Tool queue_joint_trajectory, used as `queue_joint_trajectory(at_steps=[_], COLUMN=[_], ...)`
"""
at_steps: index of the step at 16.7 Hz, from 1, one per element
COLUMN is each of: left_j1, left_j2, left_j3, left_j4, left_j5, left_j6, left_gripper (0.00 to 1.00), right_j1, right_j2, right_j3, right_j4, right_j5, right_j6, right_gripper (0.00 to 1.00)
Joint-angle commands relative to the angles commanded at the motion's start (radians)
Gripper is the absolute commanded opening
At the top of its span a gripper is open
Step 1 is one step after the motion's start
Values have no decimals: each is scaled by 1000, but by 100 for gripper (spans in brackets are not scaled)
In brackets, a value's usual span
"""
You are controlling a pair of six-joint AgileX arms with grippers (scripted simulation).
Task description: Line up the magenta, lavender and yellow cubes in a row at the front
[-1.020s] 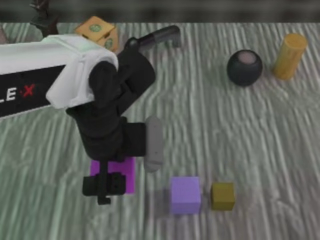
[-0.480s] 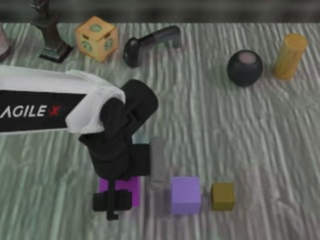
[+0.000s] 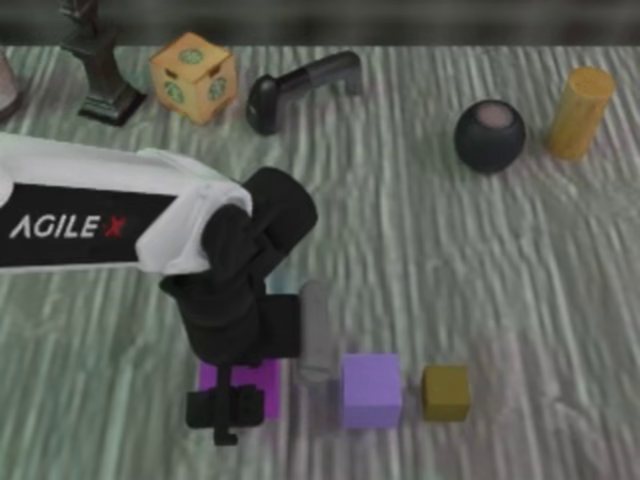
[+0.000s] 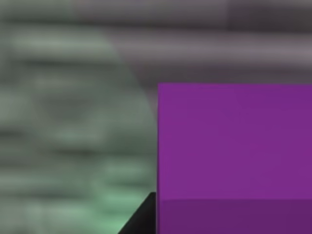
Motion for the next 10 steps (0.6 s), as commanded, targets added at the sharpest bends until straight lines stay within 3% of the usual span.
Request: queue_joint_trajectory(at_steps=[10], left_j1=[0], left_j2=[0], left_j3=[0], left_j4=[0], left_j5=[0], left_j6=[0], left_gripper=[98], right_j1=[0], right_j2=[0], right_j3=[0], right_j4=[0], right_j5=[0], right_j6=[0], right_gripper=[100])
